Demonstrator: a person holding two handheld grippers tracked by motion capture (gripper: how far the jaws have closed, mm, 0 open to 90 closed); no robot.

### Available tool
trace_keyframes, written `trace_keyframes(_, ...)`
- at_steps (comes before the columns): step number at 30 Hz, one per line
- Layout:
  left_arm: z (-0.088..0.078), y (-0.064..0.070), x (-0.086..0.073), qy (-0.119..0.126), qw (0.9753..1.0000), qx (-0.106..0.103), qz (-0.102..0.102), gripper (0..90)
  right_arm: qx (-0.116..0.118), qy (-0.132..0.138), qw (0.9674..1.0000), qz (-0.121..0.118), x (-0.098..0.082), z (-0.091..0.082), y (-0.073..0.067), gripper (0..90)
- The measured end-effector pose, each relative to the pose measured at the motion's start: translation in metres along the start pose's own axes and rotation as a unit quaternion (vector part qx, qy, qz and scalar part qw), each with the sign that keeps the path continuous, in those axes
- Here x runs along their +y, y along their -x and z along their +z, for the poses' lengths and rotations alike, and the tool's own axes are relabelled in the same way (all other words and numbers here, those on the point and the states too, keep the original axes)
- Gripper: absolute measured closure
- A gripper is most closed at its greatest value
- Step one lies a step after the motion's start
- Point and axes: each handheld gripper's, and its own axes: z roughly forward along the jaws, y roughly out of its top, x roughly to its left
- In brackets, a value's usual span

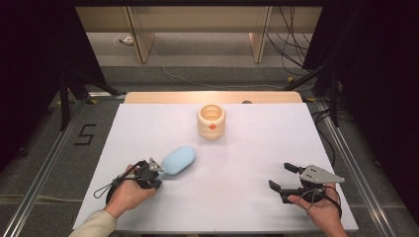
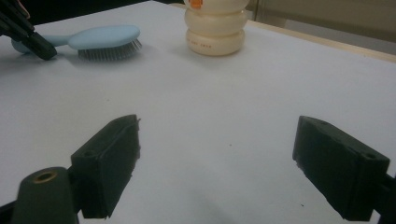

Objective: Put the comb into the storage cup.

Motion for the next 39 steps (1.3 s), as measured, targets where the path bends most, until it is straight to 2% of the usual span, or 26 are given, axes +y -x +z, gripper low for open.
trace_keyframes(8, -0.008, 0.005, 0.002, 0.021, 0.9995, -0.022, 0.004, 77.1, 0.001, 0.001, 1.0, 0.001, 0.0, 0.0, 0.0, 15.8)
trace_keyframes(10, -0.011, 0.006, 0.003, 0.026, 0.9994, -0.021, 0.013, 70.6, 0.001, 0.001, 1.0, 0.002, 0.0, 0.0, 0.0, 15.8)
trace_keyframes(11, -0.012, 0.007, 0.003, 0.028, 0.9993, -0.02, 0.014, 70.6, 0.001, 0.001, 1.0, 0.002, 0.0, 0.0, 0.0, 15.8)
trace_keyframes(15, -0.019, 0.009, 0.004, 0.041, 0.9984, -0.031, 0.022, 63.2, 0.0, 0.0, 1.0, 0.001, 0.0, 0.0, 0.001, 15.8)
trace_keyframes(18, -0.023, 0.011, 0.004, 0.062, 0.997, -0.038, 0.025, 53.2, 0.0, 0.0, 1.0, 0.001, 0.0, 0.0, 0.001, 15.8)
trace_keyframes(20, -0.026, 0.011, 0.003, 0.08, 0.9957, -0.039, 0.029, 41.9, 0.001, 0.001, 1.0, 0.001, 0.0, 0.0, 0.001, 15.9)
trace_keyframes(21, -0.026, 0.012, 0.002, 0.089, 0.9948, -0.037, 0.032, 29.7, 0.001, 0.001, 1.0, 0.001, 0.0, 0.0, 0.001, 15.9)
trace_keyframes(22, -0.027, 0.011, 0.002, 0.094, 0.9944, -0.033, 0.036, 29.7, 0.001, 0.001, 1.0, 0.001, 0.0, 0.0, 0.001, 15.9)
trace_keyframes(24, -0.027, 0.01, 0.001, 0.107, 0.9932, -0.02, 0.039, 17.6, 0.001, 0.0, 1.0, 0.001, 0.0, 0.0, 0.001, 15.9)
trace_keyframes(26, -0.029, 0.008, 0.002, 0.131, 0.9906, -0.013, 0.037, 13.9, 0.001, 0.0, 1.0, 0.001, 0.0, 0.0, 0.001, 15.9)
trace_keyframes(30, -0.035, 0.003, 0.004, 0.185, 0.9825, -0.017, 0.006, 0.0, 0.001, 0.0, 1.0, 0.002, 0.0, 0.0, 0.001, 15.9)
trace_keyframes(34, -0.04, -0.001, 0.004, 0.231, 0.9728, -0.013, -0.017, 0.0, 0.002, 0.0, 1.0, 0.002, 0.0, 0.0, 0.001, 16.0)
trace_keyframes(37, -0.043, -0.003, 0.005, 0.244, 0.9696, -0.01, -0.02, 0.0, 0.002, 0.0, 1.0, 0.002, 0.0, 0.0, 0.001, 16.0)
trace_keyframes(39, -0.045, -0.004, 0.006, 0.247, 0.9687, -0.009, -0.021, 0.0, 0.001, -0.001, 1.0, 0.002, 0.0, 0.0, 0.001, 16.0)
